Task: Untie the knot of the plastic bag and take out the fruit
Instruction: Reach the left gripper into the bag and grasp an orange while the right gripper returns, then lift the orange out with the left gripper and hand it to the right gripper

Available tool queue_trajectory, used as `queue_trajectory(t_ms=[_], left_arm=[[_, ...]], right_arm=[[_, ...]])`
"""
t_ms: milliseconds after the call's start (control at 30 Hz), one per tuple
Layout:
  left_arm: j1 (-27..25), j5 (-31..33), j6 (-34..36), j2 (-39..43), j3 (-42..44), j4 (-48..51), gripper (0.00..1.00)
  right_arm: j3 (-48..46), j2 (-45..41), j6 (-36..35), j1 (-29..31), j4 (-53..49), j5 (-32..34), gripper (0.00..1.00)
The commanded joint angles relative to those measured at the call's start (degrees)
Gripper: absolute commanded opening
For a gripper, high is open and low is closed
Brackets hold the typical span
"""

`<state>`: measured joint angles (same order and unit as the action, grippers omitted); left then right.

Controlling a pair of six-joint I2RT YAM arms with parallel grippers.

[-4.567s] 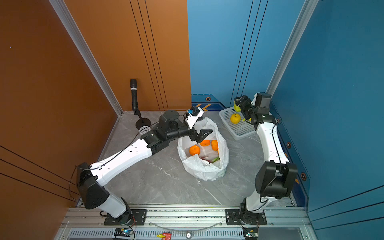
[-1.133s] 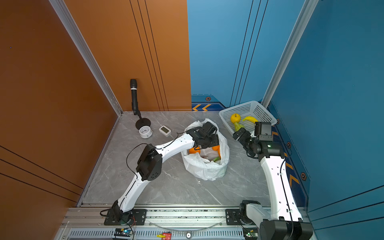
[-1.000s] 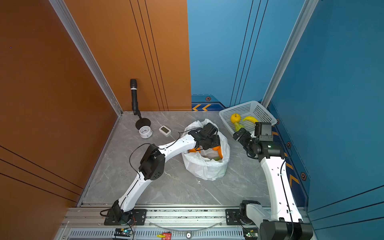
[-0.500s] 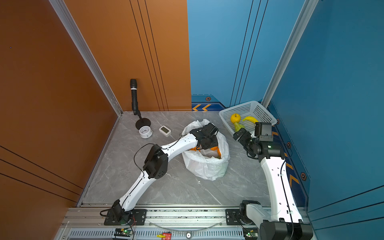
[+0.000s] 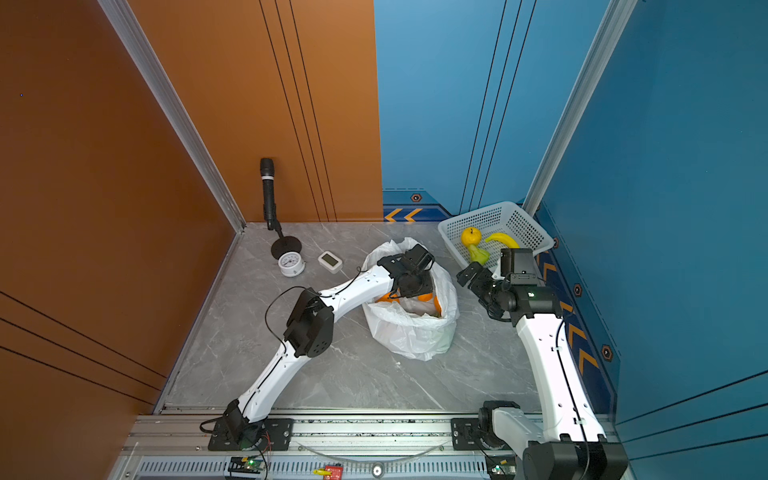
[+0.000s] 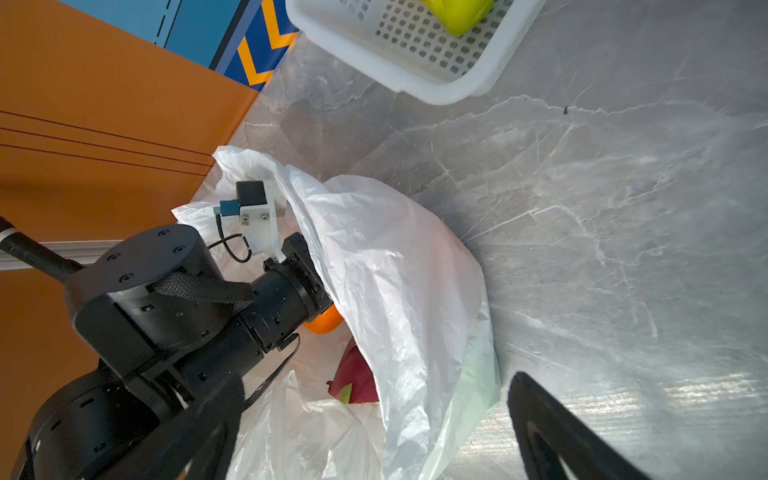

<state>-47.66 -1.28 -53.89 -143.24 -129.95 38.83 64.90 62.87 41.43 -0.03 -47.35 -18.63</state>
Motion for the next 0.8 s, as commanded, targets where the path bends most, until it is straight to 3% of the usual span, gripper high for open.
queue_trajectory(t_ms=[0, 533, 767], left_arm=[[0.50, 0.51, 1.42, 4.65, 2.49, 3.03, 0.29], [-0.43, 0.69, 7.68, 16.65, 14.56, -0.62, 0.27], [-0.65, 0.84, 11.52, 21.76, 18.07, -4.70, 0.25]], right_arm=[[-0.68, 1.59, 0.67, 1.53, 1.15, -1.91, 1.00], [-3.00, 11.20, 3.57, 6.71, 5.19, 4.00, 0.97], [-1.37, 14.04, 3.39, 7.23, 5.08, 1.69, 0.98]])
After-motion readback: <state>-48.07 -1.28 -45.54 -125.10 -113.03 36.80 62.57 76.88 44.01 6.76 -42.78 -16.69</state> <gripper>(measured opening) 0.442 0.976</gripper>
